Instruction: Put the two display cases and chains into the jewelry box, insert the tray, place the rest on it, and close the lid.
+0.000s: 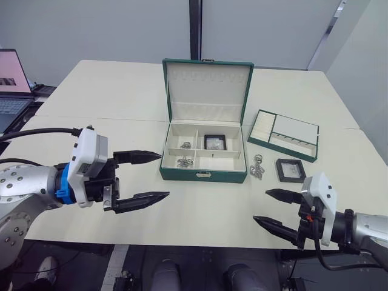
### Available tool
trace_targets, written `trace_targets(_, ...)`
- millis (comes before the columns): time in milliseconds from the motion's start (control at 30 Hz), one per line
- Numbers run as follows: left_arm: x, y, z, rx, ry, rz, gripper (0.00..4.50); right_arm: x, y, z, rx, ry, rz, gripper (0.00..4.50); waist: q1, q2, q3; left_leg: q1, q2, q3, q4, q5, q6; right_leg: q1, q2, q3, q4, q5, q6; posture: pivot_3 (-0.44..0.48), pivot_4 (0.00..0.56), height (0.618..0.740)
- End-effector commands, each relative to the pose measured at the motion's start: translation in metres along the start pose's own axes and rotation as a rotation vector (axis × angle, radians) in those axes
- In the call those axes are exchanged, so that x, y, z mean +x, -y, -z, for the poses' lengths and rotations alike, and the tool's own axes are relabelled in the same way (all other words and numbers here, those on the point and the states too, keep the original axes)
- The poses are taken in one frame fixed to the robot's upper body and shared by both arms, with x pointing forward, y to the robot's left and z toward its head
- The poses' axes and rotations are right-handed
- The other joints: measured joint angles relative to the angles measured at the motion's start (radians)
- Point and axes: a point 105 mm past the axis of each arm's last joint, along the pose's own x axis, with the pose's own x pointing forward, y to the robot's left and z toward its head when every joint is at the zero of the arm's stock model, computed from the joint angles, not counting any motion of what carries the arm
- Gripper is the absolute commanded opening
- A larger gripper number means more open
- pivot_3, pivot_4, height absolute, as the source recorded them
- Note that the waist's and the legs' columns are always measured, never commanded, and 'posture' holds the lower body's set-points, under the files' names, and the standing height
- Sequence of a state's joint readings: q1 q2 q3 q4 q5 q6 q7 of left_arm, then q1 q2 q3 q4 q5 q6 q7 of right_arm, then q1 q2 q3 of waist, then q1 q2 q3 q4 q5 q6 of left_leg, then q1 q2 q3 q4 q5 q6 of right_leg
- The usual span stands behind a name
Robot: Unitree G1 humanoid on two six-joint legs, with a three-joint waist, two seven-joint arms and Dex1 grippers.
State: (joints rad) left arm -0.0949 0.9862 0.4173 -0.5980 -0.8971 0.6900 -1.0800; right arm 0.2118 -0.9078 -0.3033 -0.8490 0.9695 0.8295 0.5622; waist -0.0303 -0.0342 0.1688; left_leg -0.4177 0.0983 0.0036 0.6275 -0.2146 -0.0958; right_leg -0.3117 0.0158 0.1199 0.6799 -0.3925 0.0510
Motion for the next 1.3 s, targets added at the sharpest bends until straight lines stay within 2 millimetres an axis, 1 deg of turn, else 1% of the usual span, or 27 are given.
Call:
trace_targets(33,0.003,0.003,-0.006,0.028,-0.002,0.021,4.46,-0.011,0.010,-0.009,-0.024,-0.036,0.020,4.50,0.000,0.000,0.000,0.000,0.000,0.000,0.000,0.000,0.000,0.000,0.000,0.000,0.000,0.000,0.000,0.000,0.150,0.740)
trace_targets(67,0.003,0.003,-0.006,0.021,0.003,0.025,4.46,-0.014,0.014,-0.011,-0.026,-0.057,0.013,4.50,0.000,0.000,0.000,0.000,0.000,0.000,0.000,0.000,0.000,0.000,0.000,0.000,0.000,0.000,0.000,0.000,0.150,0.740)
trace_targets(167,0.003,0.001,-0.006,0.015,0.009,0.037,4.46,-0.024,0.040,-0.016,-0.100,-0.144,0.040,4.50,0.000,0.001,0.000,0.000,0.000,0.001,0.000,0.000,0.000,0.000,0.000,0.001,0.000,0.000,0.000,0.000,0.150,0.740)
trace_targets(233,0.002,-0.001,-0.003,0.019,-0.008,0.032,4.46,-0.031,0.058,-0.015,-0.134,-0.214,0.064,4.50,0.000,0.001,0.001,0.001,0.000,0.001,0.000,0.000,0.000,0.000,0.000,0.001,0.000,0.000,0.000,0.000,0.150,0.740)
trace_targets(300,0.001,-0.003,-0.002,0.019,-0.015,0.025,4.46,-0.038,0.074,-0.010,-0.172,-0.286,0.083,4.50,0.000,0.001,0.001,0.001,0.000,0.001,0.000,0.000,0.000,0.000,0.000,0.001,0.000,0.000,0.000,0.000,0.150,0.740)
trace_targets(367,-0.001,-0.008,-0.001,0.023,-0.029,0.004,4.46,-0.045,0.095,0.000,-0.253,-0.366,0.082,4.50,0.000,0.001,0.001,0.001,0.000,0.001,0.000,0.000,0.000,0.000,0.000,0.001,-0.001,0.000,0.000,0.000,0.150,0.740)
trace_targets(500,-0.001,-0.012,-0.001,0.018,-0.029,0.008,4.46,-0.050,0.116,0.014,-0.319,-0.454,0.028,4.50,-0.001,0.003,0.002,0.001,0.000,0.002,0.001,0.000,0.000,-0.001,0.000,0.001,-0.001,0.000,0.000,0.000,0.150,0.740)
trace_targets(700,0.001,-0.015,0.000,0.020,-0.022,0.006,4.46,-0.042,0.133,0.022,-0.383,-0.473,-0.026,4.50,-0.003,0.008,0.005,0.001,0.000,0.003,0.001,0.000,0.000,-0.001,0.000,0.002,0.000,0.000,0.000,0.000,0.150,0.740)
trace_targets(833,0.001,-0.015,0.001,0.028,-0.015,0.012,4.46,-0.032,0.138,0.023,-0.419,-0.457,-0.059,4.50,-0.002,0.009,0.006,0.001,0.000,0.003,0.001,0.001,-0.001,-0.001,0.000,0.002,0.000,0.000,0.000,0.000,0.150,0.740)
trace_targets(1000,0.002,-0.013,0.000,0.049,-0.006,0.021,4.46,-0.020,0.144,0.020,-0.446,-0.433,-0.076,4.50,-0.002,0.010,0.006,0.002,0.001,0.003,0.002,0.001,-0.002,0.000,0.000,0.002,0.000,0.000,0.000,0.000,0.150,0.740)
trace_targets(1100,0.001,-0.010,0.004,-0.011,-0.038,0.048,4.46,-0.017,0.146,0.019,-0.454,-0.431,-0.085,4.50,-0.002,0.010,0.006,0.002,0.001,0.004,0.002,0.001,-0.002,0.000,0.000,0.002,0.000,0.000,0.000,0.000,0.150,0.740)
trace_targets(1167,-0.001,-0.007,0.014,-0.137,-0.122,0.097,4.46,-0.016,0.148,0.019,-0.458,-0.434,-0.089,4.50,-0.002,0.010,0.006,0.002,0.001,0.003,0.002,0.001,-0.002,0.000,0.000,0.001,0.000,0.000,0.000,0.000,0.150,0.740)
trace_targets(1233,0.000,-0.006,0.012,-0.144,-0.109,0.112,4.46,-0.015,0.150,0.020,-0.460,-0.436,-0.093,4.50,-0.002,0.012,0.007,0.002,0.000,0.003,0.002,0.001,-0.002,0.000,0.000,0.002,0.000,0.000,0.000,0.000,0.150,0.740)
trace_targets(1300,0.001,-0.010,0.007,-0.095,-0.077,0.076,4.46,-0.014,0.150,0.020,-0.460,-0.438,-0.097,4.50,-0.002,0.012,0.007,0.002,0.000,0.004,0.002,0.001,-0.001,0.000,-0.001,0.002,0.000,0.000,0.000,0.000,0.150,0.740)
